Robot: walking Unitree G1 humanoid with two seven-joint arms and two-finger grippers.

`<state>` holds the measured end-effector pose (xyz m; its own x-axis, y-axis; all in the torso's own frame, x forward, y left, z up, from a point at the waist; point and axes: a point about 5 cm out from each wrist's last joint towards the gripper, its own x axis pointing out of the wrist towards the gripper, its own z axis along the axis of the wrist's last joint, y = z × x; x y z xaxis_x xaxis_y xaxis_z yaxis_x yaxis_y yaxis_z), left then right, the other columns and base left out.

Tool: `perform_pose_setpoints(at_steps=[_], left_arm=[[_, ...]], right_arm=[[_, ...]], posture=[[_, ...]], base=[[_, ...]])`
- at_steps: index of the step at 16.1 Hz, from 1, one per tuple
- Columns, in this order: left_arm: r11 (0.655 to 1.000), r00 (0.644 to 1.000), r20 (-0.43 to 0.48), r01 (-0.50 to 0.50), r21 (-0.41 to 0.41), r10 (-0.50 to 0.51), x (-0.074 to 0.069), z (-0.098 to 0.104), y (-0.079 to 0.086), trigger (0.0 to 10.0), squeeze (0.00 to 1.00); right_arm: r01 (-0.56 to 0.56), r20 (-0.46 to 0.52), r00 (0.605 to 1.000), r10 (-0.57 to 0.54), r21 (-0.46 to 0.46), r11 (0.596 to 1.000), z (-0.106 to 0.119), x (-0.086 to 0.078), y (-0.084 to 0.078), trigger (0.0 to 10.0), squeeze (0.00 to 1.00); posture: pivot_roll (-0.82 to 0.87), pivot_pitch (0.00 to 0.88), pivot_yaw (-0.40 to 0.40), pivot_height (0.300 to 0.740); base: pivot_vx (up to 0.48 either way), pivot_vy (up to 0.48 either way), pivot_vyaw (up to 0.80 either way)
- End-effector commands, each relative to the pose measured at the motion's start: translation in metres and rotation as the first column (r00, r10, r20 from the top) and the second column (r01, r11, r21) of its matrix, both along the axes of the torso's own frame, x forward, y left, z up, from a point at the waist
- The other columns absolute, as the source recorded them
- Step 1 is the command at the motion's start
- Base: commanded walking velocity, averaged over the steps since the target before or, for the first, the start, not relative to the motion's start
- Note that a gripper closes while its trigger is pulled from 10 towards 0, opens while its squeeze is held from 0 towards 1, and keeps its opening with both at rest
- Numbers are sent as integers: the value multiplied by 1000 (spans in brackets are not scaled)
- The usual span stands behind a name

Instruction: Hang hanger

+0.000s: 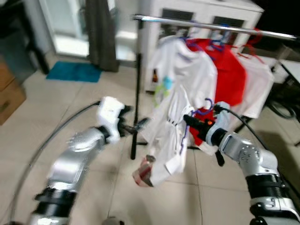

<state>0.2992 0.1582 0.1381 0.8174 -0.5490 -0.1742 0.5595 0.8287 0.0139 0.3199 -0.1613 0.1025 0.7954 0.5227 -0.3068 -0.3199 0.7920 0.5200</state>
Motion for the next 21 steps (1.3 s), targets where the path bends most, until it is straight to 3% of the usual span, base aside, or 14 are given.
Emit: perform_pose_setpoints(at_steps=[1,2,3,4,6,8,10,12,17,21], left_arm=[[1000,1000,16,-20,0,20,1,3,1,10000,294],[999,999,16,-41,15,40,-1,2,5,10000,353],[998,998,23,-53,32,52,-2,0,8,10000,212],[995,995,24,-94,41,93,-4,-2,14,10000,0],[976,976,34,-216,36,215,-6,-10,23,10000,0],[965,965,26,-260,24,259,-4,-13,24,10000,0],[960,961,24,-276,35,276,0,-18,20,10000,0],[963,965,26,-263,54,262,2,-20,16,10000,0],[969,970,31,-243,53,241,10,-19,12,10000,0],[978,979,11,-205,29,204,9,-19,10,10000,0]], right_arm=[[24,85,996,-19,-55,998,15,6,-12,10000,0],[31,113,993,-20,-96,995,18,7,-16,10000,0],[47,137,990,-27,-144,988,20,8,-20,10000,0],[73,177,984,-36,-208,975,24,9,-25,10000,0],[167,215,971,-107,-283,945,25,6,-32,10000,0],[241,219,959,-182,-285,928,18,1,-31,10000,0],[300,226,947,-229,-367,880,5,-6,-25,10000,0],[325,251,937,-242,-373,869,5,-8,-21,10000,0],[341,315,920,-234,-344,875,18,-2,-17,10000,0],[266,335,929,-159,-302,915,26,-1,-5,10000,0]], posture=[[-122,0,-98,740],[-119,0,-97,740],[-119,0,-93,740],[-119,0,-91,740],[-120,0,-82,740],[-123,0,-67,740],[-130,0,-48,740],[-140,0,-30,740],[-149,0,-14,740],[-134,0,-32,740]], base=[[0,0,794],[0,0,794],[0,0,788],[0,0,788],[0,0,0],[0,-148,0],[0,-392,0],[0,-414,0],[0,-409,0],[0,-100,0]])
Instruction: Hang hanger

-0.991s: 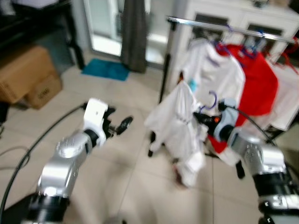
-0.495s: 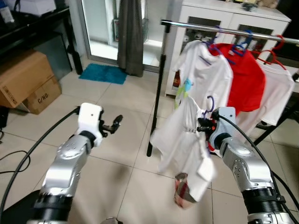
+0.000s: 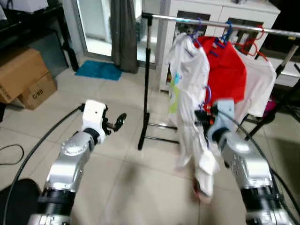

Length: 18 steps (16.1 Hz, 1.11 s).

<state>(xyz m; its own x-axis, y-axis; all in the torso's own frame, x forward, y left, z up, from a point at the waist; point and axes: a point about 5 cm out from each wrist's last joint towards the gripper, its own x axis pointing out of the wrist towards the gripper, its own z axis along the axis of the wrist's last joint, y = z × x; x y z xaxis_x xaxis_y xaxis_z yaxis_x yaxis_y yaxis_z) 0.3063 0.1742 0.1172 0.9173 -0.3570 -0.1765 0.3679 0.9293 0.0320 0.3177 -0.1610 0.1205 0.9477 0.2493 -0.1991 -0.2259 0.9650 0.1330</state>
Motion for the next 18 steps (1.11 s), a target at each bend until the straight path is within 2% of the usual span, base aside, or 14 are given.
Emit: perform_pose_setpoints(at_steps=[1,2,4,8,11,12,13,14,15,17,18], left_arm=[[987,990,28,143,-69,-141,-5,8,-17,10000,1000],[963,968,58,247,-109,-242,-10,13,-26,10000,1000],[946,949,58,315,-78,-311,-10,12,-31,10000,1000],[968,967,61,249,-24,-247,2,12,-18,10000,1000],[963,959,94,269,-9,-267,7,14,-18,10000,1000],[946,937,135,323,18,-322,10,17,-24,10000,310],[933,921,145,357,53,-361,11,18,-27,10000,0],[928,916,148,367,68,-374,11,18,-28,10000,0],[896,884,164,417,151,-439,14,17,-34,10000,0],[832,821,174,499,243,-543,20,16,-46,10000,0],[816,810,171,506,278,-561,22,16,-48,10000,0]], right_arm=[[0,39,999,-1,32,999,12,1,-1,10000,0],[-16,46,999,13,73,997,18,2,4,10000,0],[-41,56,998,35,110,993,24,4,10,10000,0],[-171,88,983,164,82,982,34,5,19,10000,0],[-271,106,959,261,87,959,46,-1,23,10000,0],[-300,119,950,289,95,949,51,-2,26,10000,0],[-309,122,947,297,95,946,54,-3,27,10000,0],[-311,123,946,299,93,946,55,-3,27,10000,0],[-326,127,941,314,86,942,59,-3,30,10000,0],[-346,128,934,333,97,933,67,-4,35,10000,0],[-350,130,933,336,107,931,70,-5,36,10000,0]], posture=[[-130,0,-36,740],[-130,0,-40,740],[-132,0,-41,740],[-139,0,-36,740],[-135,0,-43,740],[-132,0,-47,740],[-133,0,-49,740],[-133,0,-49,740],[-132,0,-51,740],[-140,0,-48,740],[-140,0,-48,740]], base=[[0,0,0],[0,0,0],[0,0,0],[0,0,0],[0,0,0],[0,0,0],[0,0,0],[0,0,0],[0,0,0],[0,0,0],[0,0,0]])
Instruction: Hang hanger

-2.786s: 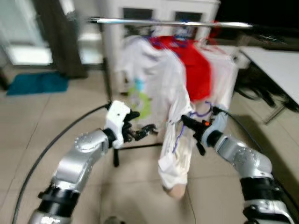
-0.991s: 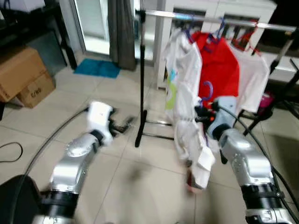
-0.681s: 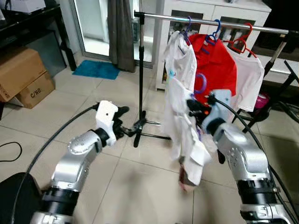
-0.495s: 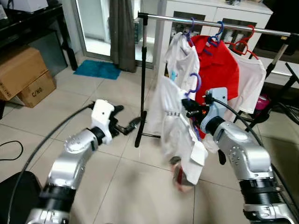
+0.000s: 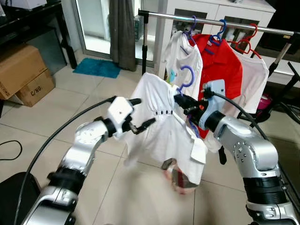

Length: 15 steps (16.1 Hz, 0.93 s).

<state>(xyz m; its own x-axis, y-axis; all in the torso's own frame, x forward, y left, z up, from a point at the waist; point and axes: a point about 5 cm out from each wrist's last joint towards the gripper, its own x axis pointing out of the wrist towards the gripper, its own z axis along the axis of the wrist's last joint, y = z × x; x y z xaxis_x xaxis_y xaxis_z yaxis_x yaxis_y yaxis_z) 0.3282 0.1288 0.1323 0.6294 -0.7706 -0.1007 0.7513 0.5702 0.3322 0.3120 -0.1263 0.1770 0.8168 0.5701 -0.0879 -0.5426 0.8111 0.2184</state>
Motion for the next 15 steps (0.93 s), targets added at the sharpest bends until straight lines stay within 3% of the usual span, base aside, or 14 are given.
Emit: perform_pose_setpoints(at_steps=[1,5,6,10,11,12,15], left_arm=[[998,999,31,30,60,-32,3,0,-5,10000,0],[992,992,88,84,93,-92,14,3,-17,10000,0],[991,989,103,94,91,-103,17,5,-22,9294,0],[991,988,108,99,90,-108,17,5,-24,9294,0],[990,987,113,106,92,-116,18,6,-26,3804,0],[989,986,108,114,95,-124,19,5,-32,0,0],[986,983,112,139,89,-149,21,4,-42,0,0]], right_arm=[[-17,42,999,16,25,1000,16,0,3,10000,0],[-50,41,998,47,71,996,27,-3,8,10000,0],[-60,40,998,57,73,996,28,-5,10,10000,0],[-65,40,997,62,75,995,29,-5,10,10000,0],[-71,38,997,68,78,994,29,-6,11,10000,0],[-84,36,996,82,73,994,29,-8,13,10000,0],[-92,22,996,91,64,994,29,-10,14,10000,0]], posture=[[-140,0,-48,740],[-160,0,-43,740],[-166,0,-41,740],[-166,0,-41,740],[-166,0,-41,740],[-180,0,-33,740],[-179,0,-32,740]], base=[[0,0,0],[0,0,0],[0,0,0],[0,0,0],[0,0,0],[0,0,0],[0,0,0]])
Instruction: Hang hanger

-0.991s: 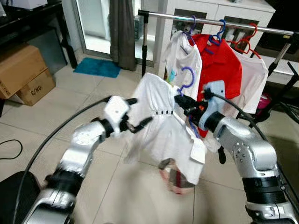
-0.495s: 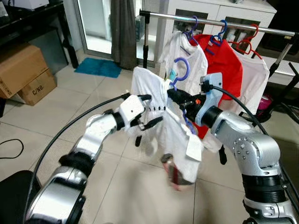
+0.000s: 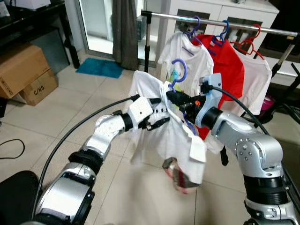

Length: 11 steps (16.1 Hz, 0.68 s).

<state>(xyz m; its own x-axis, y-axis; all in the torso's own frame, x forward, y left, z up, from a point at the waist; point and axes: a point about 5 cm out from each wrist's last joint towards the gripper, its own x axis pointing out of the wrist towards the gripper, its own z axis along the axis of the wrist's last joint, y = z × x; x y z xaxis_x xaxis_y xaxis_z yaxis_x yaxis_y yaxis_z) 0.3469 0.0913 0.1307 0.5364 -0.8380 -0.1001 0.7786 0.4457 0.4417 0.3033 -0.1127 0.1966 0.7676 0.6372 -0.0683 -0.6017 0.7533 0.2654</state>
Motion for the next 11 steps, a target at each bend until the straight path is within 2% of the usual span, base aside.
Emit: perform_pose_setpoints(at_steps=[1,11], left_arm=[[1000,1000,22,22,11,-22,2,5,-4,0,0],[1000,999,28,23,-9,-22,2,3,-2,0,0]], right_arm=[[-10,31,999,9,16,1000,10,-1,0,10000,0],[16,24,1000,-16,5,1000,9,2,-4,10000,0]], posture=[[-177,0,-32,740],[-176,0,-34,740]], base=[[0,0,0],[0,0,0]])
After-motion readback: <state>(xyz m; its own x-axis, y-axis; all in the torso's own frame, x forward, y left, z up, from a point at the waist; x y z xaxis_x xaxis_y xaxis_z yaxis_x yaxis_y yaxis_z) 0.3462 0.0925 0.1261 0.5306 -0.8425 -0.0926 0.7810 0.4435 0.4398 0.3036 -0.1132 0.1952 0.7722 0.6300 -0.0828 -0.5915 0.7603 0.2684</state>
